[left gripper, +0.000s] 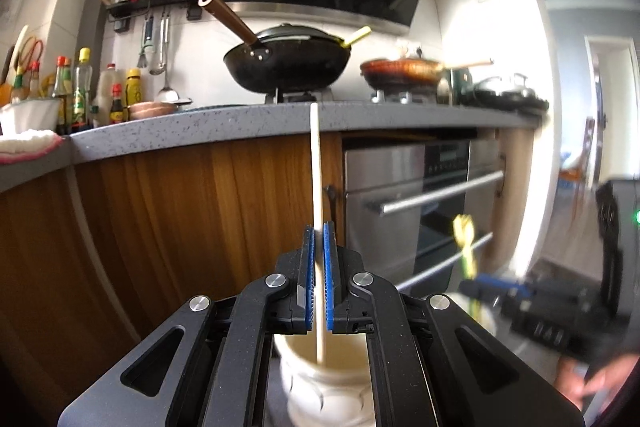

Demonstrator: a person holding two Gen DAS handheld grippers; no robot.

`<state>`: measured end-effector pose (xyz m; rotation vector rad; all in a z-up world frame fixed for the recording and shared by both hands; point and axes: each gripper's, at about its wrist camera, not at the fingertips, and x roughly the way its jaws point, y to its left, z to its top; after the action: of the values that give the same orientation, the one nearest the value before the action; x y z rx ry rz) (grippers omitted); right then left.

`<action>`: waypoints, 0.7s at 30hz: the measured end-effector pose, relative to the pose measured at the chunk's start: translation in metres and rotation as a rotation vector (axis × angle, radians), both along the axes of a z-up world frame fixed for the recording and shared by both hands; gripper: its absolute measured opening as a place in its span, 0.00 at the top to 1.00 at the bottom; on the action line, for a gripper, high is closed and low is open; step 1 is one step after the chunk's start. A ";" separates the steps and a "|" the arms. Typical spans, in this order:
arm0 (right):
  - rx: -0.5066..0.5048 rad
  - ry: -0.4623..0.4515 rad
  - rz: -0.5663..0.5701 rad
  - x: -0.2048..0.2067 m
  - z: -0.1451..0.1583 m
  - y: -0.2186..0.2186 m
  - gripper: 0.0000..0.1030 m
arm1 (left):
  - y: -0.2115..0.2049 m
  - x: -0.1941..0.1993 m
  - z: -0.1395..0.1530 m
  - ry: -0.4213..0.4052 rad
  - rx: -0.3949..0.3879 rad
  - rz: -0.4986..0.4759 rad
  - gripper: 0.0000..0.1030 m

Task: Organize utensils
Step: 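Lift the chopstick and yellow spoon and lower them into the ceramic holder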

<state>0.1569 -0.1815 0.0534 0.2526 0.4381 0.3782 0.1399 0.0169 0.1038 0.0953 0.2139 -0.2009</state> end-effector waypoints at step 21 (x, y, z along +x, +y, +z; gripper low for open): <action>-0.159 -0.029 0.044 -0.013 -0.006 0.019 0.91 | 0.016 -0.003 -0.022 0.168 -0.004 0.084 0.94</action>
<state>0.1435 -0.1621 0.0476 0.0827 0.4434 0.3872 0.1366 0.0329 0.0815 0.0655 0.3840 -0.1259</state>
